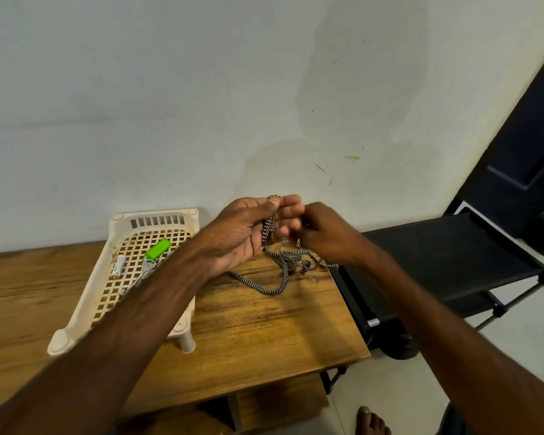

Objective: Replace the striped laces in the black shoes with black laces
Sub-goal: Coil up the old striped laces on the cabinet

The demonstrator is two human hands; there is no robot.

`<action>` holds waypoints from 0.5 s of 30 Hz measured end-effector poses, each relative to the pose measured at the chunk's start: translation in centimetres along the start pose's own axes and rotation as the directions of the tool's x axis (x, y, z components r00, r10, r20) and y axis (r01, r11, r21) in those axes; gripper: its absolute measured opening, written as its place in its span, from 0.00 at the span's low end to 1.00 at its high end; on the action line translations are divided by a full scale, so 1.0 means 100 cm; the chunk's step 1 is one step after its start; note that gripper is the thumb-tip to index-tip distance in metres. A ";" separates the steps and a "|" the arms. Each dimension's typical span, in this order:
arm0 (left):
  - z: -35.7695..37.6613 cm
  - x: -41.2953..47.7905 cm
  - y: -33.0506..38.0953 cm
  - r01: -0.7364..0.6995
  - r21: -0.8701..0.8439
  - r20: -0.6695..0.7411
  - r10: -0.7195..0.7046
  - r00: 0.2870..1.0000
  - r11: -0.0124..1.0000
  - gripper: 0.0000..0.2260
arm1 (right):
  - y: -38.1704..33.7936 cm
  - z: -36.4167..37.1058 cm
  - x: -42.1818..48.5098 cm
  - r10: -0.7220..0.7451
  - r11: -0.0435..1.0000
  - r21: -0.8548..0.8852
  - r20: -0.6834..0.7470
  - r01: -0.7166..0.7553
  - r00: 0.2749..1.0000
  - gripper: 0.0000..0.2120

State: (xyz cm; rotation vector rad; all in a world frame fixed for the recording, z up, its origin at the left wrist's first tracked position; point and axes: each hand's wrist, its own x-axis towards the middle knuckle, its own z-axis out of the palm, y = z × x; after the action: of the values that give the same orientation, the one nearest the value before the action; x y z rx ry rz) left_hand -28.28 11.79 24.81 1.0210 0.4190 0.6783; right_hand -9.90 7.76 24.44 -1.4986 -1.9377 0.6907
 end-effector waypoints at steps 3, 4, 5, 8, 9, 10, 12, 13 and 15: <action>-0.003 0.003 0.001 -0.064 -0.136 -0.011 0.063 0.998 0.989 0.15 | -0.009 0.015 0.000 0.016 0.999 0.043 0.156 -0.023 0.988 0.11; -0.005 0.004 0.001 -0.080 -0.141 -0.037 0.076 0.996 0.987 0.15 | -0.012 0.018 0.001 0.006 1.000 0.029 0.202 -0.012 0.979 0.12; -0.007 0.006 0.000 -0.097 -0.121 -0.078 0.087 0.993 0.988 0.16 | -0.014 0.020 0.001 -0.010 1.000 0.018 0.242 0.006 0.970 0.13; -0.013 0.009 -0.003 -0.118 -0.018 -0.211 0.111 0.971 0.993 0.15 | -0.021 0.020 0.001 -0.071 0.997 0.024 0.297 0.067 0.952 0.12; -0.013 0.009 -0.003 -0.114 0.027 -0.234 0.117 0.965 0.993 0.15 | -0.022 0.017 0.000 -0.091 0.996 0.031 0.294 0.086 0.951 0.12; -0.014 0.009 -0.003 -0.104 0.091 -0.248 0.124 0.961 0.990 0.15 | -0.023 0.015 0.000 -0.109 0.994 0.042 0.287 0.101 0.952 0.12; -0.015 0.009 -0.004 -0.057 0.315 -0.277 0.149 0.949 0.948 0.14 | -0.022 0.008 0.000 -0.122 0.990 0.100 0.266 0.098 0.956 0.11; -0.016 0.009 -0.004 -0.019 0.441 -0.291 0.163 0.943 0.897 0.14 | -0.021 0.004 0.000 -0.119 0.986 0.146 0.254 0.083 0.960 0.11; -0.016 0.008 -0.005 0.059 0.588 -0.300 0.149 0.942 0.807 0.12 | -0.018 -0.003 0.000 -0.110 0.974 0.217 0.219 0.061 0.970 0.12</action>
State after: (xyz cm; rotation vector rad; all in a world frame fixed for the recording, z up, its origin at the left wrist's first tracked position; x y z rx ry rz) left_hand -28.53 13.16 23.67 1.5180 0.9507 0.7885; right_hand -10.83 7.33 25.92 -1.2439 -2.0128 1.0334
